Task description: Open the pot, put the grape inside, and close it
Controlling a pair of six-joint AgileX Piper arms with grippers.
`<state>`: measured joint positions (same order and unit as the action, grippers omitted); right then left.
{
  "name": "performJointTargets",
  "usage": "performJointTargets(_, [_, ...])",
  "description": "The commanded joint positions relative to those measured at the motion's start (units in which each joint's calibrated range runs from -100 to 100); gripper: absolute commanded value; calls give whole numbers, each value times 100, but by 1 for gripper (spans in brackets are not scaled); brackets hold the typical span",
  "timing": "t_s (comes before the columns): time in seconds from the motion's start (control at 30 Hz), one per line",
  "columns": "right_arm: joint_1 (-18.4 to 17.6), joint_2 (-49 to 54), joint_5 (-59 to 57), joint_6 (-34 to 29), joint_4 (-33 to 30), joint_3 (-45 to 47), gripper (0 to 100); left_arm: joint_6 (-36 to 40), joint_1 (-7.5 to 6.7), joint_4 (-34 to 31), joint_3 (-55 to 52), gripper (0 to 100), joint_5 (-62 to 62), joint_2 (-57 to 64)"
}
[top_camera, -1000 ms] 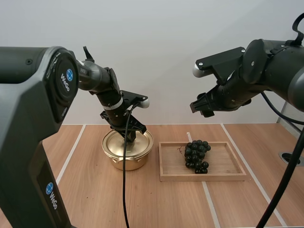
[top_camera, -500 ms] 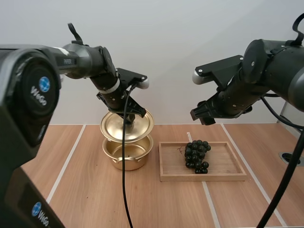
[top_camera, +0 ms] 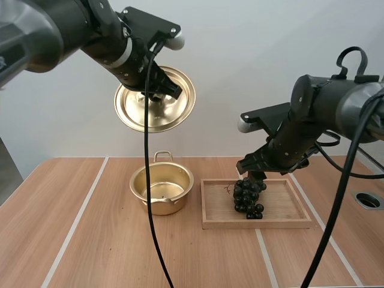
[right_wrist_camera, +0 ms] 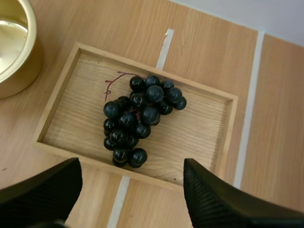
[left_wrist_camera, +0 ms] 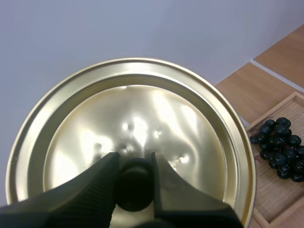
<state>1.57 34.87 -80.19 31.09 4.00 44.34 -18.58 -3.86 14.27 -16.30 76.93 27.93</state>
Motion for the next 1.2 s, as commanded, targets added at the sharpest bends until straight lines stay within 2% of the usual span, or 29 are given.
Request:
performJointTargets(0.0, [-4, -220, 22, -14, 145, 18, 100, 54, -18, 39, 73, 0, -55, 392])
performJointTargets(0.23, [-4, -744, 107, -5, 393, 18, 100, 54, -18, 113, 73, 0, -55, 995])
performJointTargets(0.6, [-4, -1450, 571, -5, 421, 18, 100, 54, -18, 170, 73, 0, -55, 1560])
performJointTargets(0.93, [-4, -2253, 842, 44, 445, 18, 100, 58, -18, 227, 73, 0, -19, 1686])
performJointTargets(1.17, [-4, -2762, 1194, 175, 682, 18, 100, 58, -18, 400, 73, 0, -19, 1686])
